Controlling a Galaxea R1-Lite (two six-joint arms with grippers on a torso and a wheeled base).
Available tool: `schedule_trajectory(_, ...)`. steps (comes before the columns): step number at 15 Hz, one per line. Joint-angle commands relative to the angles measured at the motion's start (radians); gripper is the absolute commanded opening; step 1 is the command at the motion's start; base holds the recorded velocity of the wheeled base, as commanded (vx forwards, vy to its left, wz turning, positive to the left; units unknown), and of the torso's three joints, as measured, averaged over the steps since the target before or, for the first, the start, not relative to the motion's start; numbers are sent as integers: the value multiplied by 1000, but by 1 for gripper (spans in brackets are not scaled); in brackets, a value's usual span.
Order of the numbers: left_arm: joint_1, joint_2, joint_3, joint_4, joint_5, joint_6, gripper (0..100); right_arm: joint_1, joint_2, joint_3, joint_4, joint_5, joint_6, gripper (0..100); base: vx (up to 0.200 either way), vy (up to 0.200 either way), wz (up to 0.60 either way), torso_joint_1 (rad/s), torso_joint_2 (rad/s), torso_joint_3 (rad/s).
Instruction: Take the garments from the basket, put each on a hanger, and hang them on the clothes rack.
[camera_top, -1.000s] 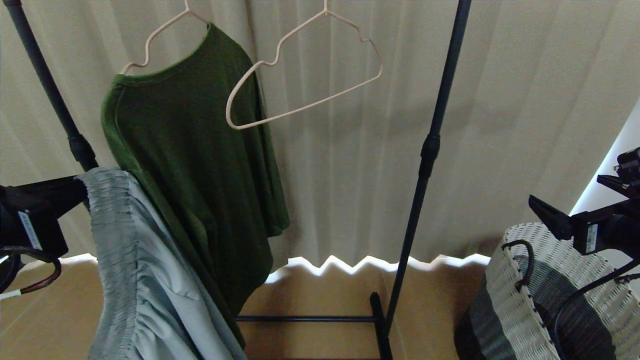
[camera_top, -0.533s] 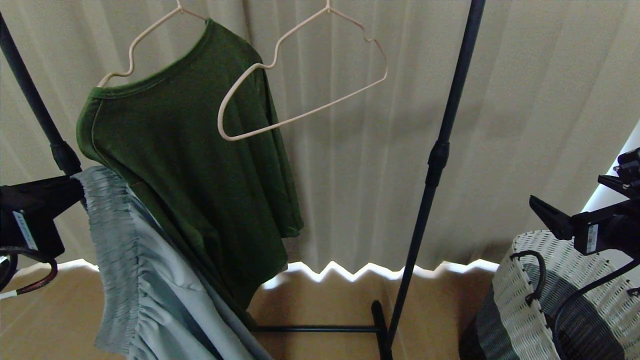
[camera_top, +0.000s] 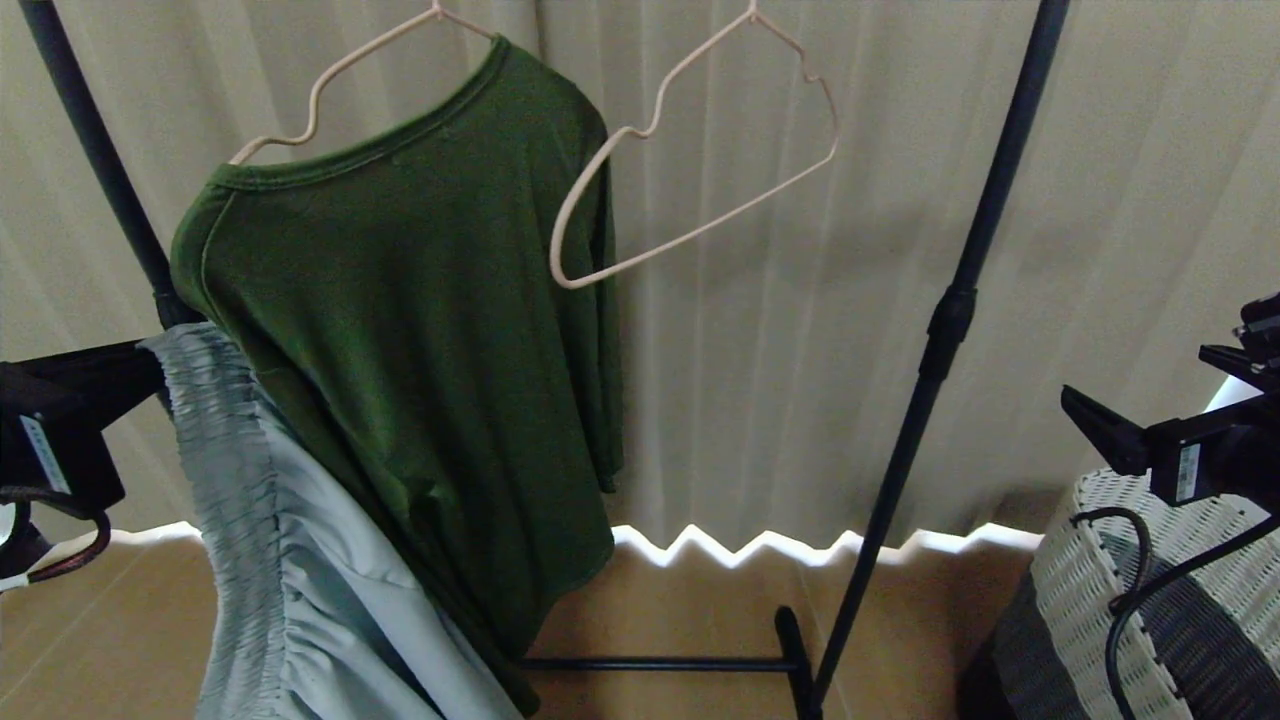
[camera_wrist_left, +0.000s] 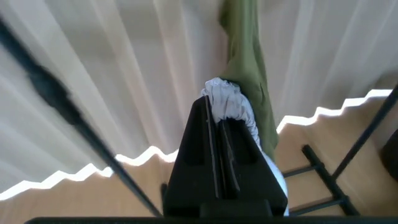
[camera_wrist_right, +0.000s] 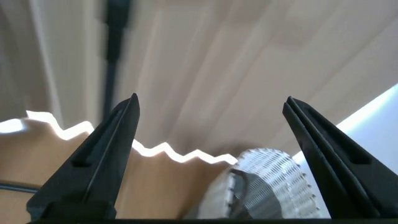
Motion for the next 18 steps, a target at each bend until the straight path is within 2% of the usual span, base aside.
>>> schedule_trajectory(1, 1, 2, -6, 1, 1, 2, 0, 0, 1, 0, 0, 0, -1, 100, 0, 200, 0, 12, 7, 12)
schedule_trajectory(17, 1, 4, -6, 1, 1, 3, 0, 3, 5, -1, 0, 0, -1, 100, 0, 200, 0, 1, 2, 2)
schedule_trajectory(18, 1, 2, -5, 1, 1, 3, 0, 3, 5, -1, 0, 0, -1, 100, 0, 0, 0, 0, 0, 0)
